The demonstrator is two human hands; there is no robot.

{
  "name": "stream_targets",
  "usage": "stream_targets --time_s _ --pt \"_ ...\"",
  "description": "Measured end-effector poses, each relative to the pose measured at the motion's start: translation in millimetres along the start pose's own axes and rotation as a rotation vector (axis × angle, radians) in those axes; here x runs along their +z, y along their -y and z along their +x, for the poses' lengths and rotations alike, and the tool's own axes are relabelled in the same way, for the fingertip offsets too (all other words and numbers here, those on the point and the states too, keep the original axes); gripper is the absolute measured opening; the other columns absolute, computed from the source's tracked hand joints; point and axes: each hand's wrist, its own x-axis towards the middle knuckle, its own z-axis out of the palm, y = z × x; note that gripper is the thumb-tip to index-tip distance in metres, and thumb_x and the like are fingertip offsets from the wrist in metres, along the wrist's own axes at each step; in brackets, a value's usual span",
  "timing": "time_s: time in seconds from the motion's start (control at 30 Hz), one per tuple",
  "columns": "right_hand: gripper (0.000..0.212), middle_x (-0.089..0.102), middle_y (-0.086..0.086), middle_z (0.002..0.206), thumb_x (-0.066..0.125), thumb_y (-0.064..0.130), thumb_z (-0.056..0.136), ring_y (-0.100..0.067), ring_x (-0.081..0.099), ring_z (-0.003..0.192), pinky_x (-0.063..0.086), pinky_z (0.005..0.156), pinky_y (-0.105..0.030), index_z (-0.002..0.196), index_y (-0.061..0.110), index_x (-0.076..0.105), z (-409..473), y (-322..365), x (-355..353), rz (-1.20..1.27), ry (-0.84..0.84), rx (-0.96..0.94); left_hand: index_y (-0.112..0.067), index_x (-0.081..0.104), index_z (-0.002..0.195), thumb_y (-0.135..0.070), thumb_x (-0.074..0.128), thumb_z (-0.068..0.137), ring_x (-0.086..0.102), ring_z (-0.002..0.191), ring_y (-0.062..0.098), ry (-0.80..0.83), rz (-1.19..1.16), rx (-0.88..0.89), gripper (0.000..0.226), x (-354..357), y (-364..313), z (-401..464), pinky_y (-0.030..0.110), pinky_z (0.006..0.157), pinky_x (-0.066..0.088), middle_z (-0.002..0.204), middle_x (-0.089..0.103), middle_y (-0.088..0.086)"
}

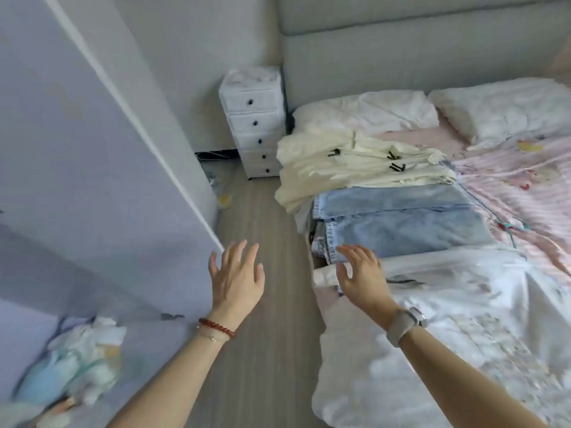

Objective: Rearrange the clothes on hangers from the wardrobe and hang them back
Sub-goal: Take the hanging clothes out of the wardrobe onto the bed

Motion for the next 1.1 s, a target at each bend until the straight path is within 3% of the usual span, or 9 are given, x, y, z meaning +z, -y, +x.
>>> stream_targets --time_s 0.13,0.23,0.3,0.4,0.53,0.7,0.83,0.97,1.1 --pt "0.040 0.066 -0.014 0.109 0.046 0.023 0.076 -0.038 0.057 0.108 0.042 0.092 -0.050 0.106 0.005 0.065 -3.2 128.2 72.8 0.010 0.093 -0.297 -0.012 0.065 0.106 -0.031 0.035 0.078 0.061 0.104 0.029 -0.112 0.089 -0.212 0.045 -53.3 130.7 -55.7 0.058 0.088 0.040 0.109 0.064 0.010" --pt "0.054 0.055 -0.006 0.130 0.031 0.036 0.081 -0.029 0.042 0.126 0.029 0.105 -0.040 0.123 0.013 0.057 -16.5 220.7 122.8 0.022 0.227 -0.465 -0.012 0.066 0.107 -0.031 0.037 0.077 0.060 0.105 0.032 -0.152 0.140 -0.412 0.046 -88.1 215.5 -104.2 0.060 0.088 0.039 0.111 0.064 0.012" --pt "0.057 0.054 -0.006 0.131 0.028 0.039 0.082 -0.028 0.041 0.128 0.028 0.106 -0.040 0.124 0.013 0.056 -26.0 272.0 153.4 0.053 0.293 -0.565 -0.013 0.066 0.109 -0.027 0.046 0.076 0.058 0.109 0.033 -0.220 0.175 -0.539 0.041 -109.5 261.7 -138.4 0.061 0.091 0.037 0.115 0.062 0.012" --pt "0.051 0.068 -0.010 0.107 0.032 0.033 0.079 -0.034 0.061 0.104 0.048 0.088 -0.048 0.105 0.007 0.067 -38.3 348.4 194.4 0.120 0.323 -0.765 -0.012 0.065 0.109 -0.024 0.051 0.073 0.055 0.112 0.034 -0.325 0.248 -0.708 0.040 -147.7 321.4 -182.3 0.063 0.092 0.035 0.117 0.061 0.014" --pt "0.046 0.069 -0.008 0.100 0.034 0.030 0.079 -0.031 0.064 0.096 0.051 0.081 -0.043 0.101 0.009 0.068 -57.9 442.3 230.9 0.157 0.466 -0.971 -0.011 0.064 0.112 -0.030 0.040 0.078 0.053 0.115 0.036 -0.409 0.353 -0.870 0.046 -193.2 381.5 -230.9 0.061 0.093 0.034 0.120 0.059 0.016" --pt "0.048 0.068 -0.012 0.102 0.034 0.032 0.082 -0.032 0.062 0.099 0.049 0.084 -0.043 0.105 0.008 0.067 -71.4 529.2 270.0 0.284 0.551 -1.114 -0.011 0.064 0.109 -0.031 0.034 0.078 0.048 0.115 0.028 -0.499 0.501 -1.027 0.047 -234.3 426.4 -260.6 0.058 0.092 0.034 0.118 0.060 0.012" --pt "0.042 0.062 -0.012 0.118 0.035 0.027 0.090 -0.029 0.054 0.111 0.040 0.095 -0.035 0.120 0.007 0.059 -78.3 597.3 294.5 0.356 0.699 -1.195 -0.013 0.061 0.114 -0.035 0.033 0.082 0.049 0.117 0.030 -0.496 0.517 -1.155 0.048 -255.7 451.4 -270.6 0.061 0.093 0.034 0.123 0.057 0.011" --pt "0.024 0.064 -0.015 0.103 0.043 0.014 0.094 -0.030 0.058 0.096 0.046 0.085 -0.034 0.105 0.000 0.059 -90.7 660.5 311.9 0.467 0.843 -1.164 -0.014 0.060 0.119 -0.037 0.032 0.083 0.050 0.120 0.035 -0.415 0.523 -1.192 0.052 -271.3 473.2 -270.3 0.064 0.091 0.036 0.127 0.056 0.013" --pt "0.019 0.051 -0.004 0.085 0.046 0.030 0.094 -0.020 0.049 0.078 0.041 0.070 -0.028 0.094 0.012 0.042 -103.5 704.7 322.6 0.441 0.957 -1.151 -0.020 0.044 0.137 -0.046 0.016 0.084 0.026 0.138 0.032 -0.364 0.468 -1.205 0.065 -288.6 492.4 -271.9 0.059 0.105 0.024 0.146 0.037 0.009"
